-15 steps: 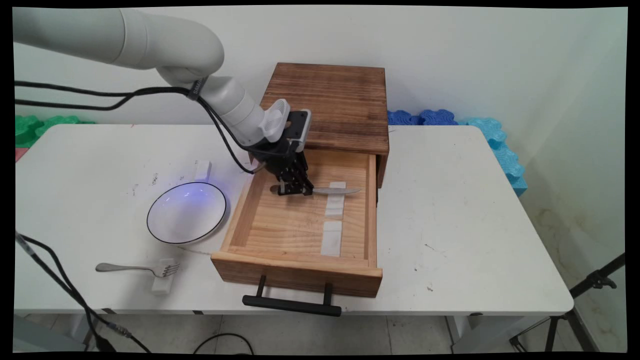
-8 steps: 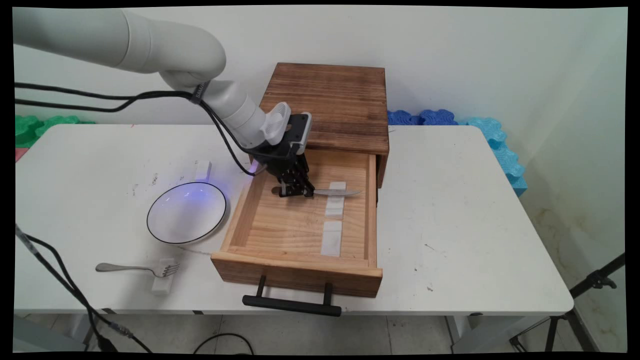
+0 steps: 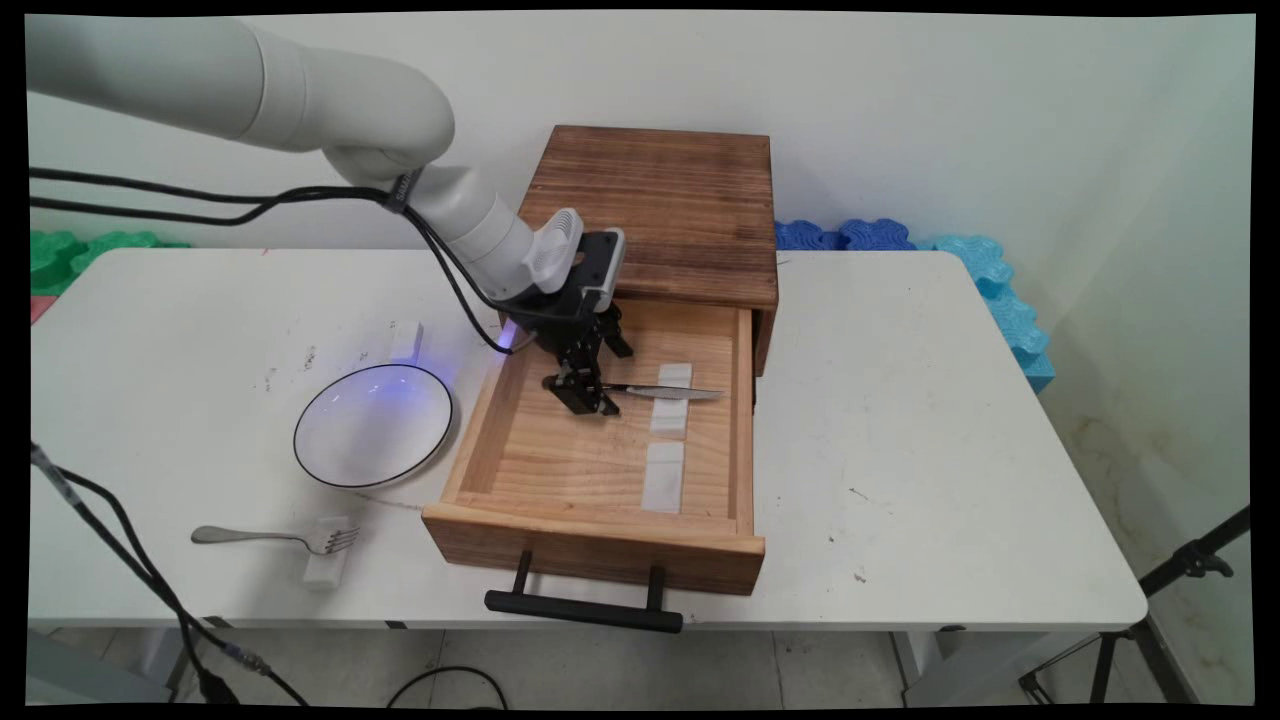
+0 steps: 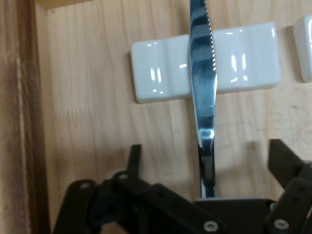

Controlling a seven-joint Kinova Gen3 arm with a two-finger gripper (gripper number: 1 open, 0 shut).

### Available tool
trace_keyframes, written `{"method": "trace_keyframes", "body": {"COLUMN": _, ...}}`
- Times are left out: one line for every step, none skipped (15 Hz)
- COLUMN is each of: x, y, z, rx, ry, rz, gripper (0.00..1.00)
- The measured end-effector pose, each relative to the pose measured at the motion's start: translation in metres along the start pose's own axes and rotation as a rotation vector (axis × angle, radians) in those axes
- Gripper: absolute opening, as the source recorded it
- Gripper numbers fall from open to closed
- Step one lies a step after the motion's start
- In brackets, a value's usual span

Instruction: Place the picked object into the drawer

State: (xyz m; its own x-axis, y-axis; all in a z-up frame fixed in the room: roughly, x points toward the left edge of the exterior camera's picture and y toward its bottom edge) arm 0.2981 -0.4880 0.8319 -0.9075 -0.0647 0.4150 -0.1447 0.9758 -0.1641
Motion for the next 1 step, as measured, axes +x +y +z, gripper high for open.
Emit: {"method": "trace_keyframes", "body": {"x": 0.0, "y": -0.0001, "z": 0.0003, "rx": 0.0, "ry": 0.002, "rz": 0.001, "gripper": 1.0}}
